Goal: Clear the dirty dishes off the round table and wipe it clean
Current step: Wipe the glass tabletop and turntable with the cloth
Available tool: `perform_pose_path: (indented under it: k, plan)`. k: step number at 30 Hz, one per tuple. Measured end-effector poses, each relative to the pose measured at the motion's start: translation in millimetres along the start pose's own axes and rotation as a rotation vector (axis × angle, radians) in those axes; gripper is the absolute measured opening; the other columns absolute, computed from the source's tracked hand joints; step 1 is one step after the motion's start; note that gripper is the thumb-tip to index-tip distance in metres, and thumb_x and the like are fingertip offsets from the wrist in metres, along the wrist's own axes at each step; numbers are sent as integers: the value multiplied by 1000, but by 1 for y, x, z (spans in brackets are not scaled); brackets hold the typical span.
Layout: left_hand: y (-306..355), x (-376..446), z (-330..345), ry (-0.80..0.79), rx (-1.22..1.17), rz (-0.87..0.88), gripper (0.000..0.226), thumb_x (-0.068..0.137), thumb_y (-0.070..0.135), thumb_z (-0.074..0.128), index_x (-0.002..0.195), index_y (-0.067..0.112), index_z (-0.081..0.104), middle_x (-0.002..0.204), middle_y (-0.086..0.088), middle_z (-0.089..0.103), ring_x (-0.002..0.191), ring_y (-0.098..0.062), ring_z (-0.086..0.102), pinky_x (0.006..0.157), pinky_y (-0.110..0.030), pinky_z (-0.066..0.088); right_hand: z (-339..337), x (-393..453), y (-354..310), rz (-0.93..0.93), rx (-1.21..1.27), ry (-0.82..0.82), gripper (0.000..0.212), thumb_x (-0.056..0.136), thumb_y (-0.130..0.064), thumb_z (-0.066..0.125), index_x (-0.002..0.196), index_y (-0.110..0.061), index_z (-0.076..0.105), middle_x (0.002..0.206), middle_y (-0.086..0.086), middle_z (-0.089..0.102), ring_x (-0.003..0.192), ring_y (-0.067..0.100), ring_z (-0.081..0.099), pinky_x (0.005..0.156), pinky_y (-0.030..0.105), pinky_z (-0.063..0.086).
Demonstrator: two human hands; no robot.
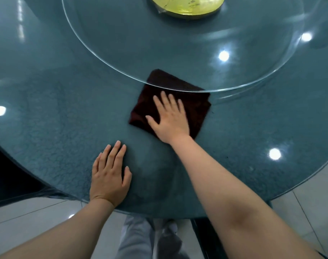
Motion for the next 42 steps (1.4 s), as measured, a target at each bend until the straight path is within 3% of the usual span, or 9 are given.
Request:
perform_pose_path:
  k: [6,9,11,16,20,29,33,36,42]
  plan:
    - [0,2,0,-2,-5,1,65,84,38,35,145,17,41,155,-2,35,143,-25,27,115,-43,19,-36,-69,224,595,-10,118,80,89,-65,19,155,-20,20,163,8,15,149,29,13,120,50,9]
    - [0,0,0,-5,6,2,65,83,37,36,145,15,42,154,-3,36,142,-26,28,115,-44,21,-37,-78,237,797,44,123,75,95,-60,25,156,-17,14,164,9,7,150,29,6,121,50,3]
    - [1,0,0,-8,16,11,66,83,37,36,145,15,42,154,-4,36,142,-27,29,115,-44,21,-32,-52,192,783,60,136,77,95,-59,27,156,-13,15,163,13,8,149,33,8,120,52,4]
    - [0,0,1,-3,21,15,65,84,38,35,146,16,40,155,-3,35,143,-26,27,115,-43,18,2,-1,-1,163,-2,11,79,94,-62,29,156,-17,14,163,11,6,150,31,5,121,49,-1]
    - [0,0,1,1,9,5,65,85,39,34,146,17,40,155,-3,34,143,-25,27,115,-44,19,2,-9,-2,49,-6,-15,74,95,-64,21,157,-25,10,164,3,1,151,23,-1,122,44,-3]
    - [1,-1,-1,35,-8,2,66,84,39,33,144,16,42,154,-3,36,142,-27,28,114,-46,22,-26,-184,254,751,19,137,78,89,-63,19,155,-22,19,163,7,15,149,28,13,121,49,8]
    - [0,-1,0,41,-9,5,66,83,39,33,145,16,41,154,-3,35,142,-27,27,114,-46,21,-18,-229,268,948,67,124,82,88,-62,15,156,-16,13,163,11,8,150,32,7,120,50,4]
    - [-1,-1,2,46,-13,9,66,84,40,33,145,17,40,155,-3,34,143,-27,26,115,-45,19,-7,-200,186,795,57,173,80,90,-59,23,154,-11,23,160,17,19,146,38,19,118,56,13]
    - [-1,-1,3,34,-31,25,67,84,39,30,147,17,38,156,-3,32,144,-27,23,115,-47,17,31,-165,-41,77,39,43,74,93,-58,39,154,-20,25,162,9,17,149,29,14,121,50,9]
Point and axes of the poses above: each hand's wrist, its own x-axis towards the middle knuckle, its own z-axis out of the palm, y = z × x, the point moved 8 cm from there along x, towards the middle knuckle
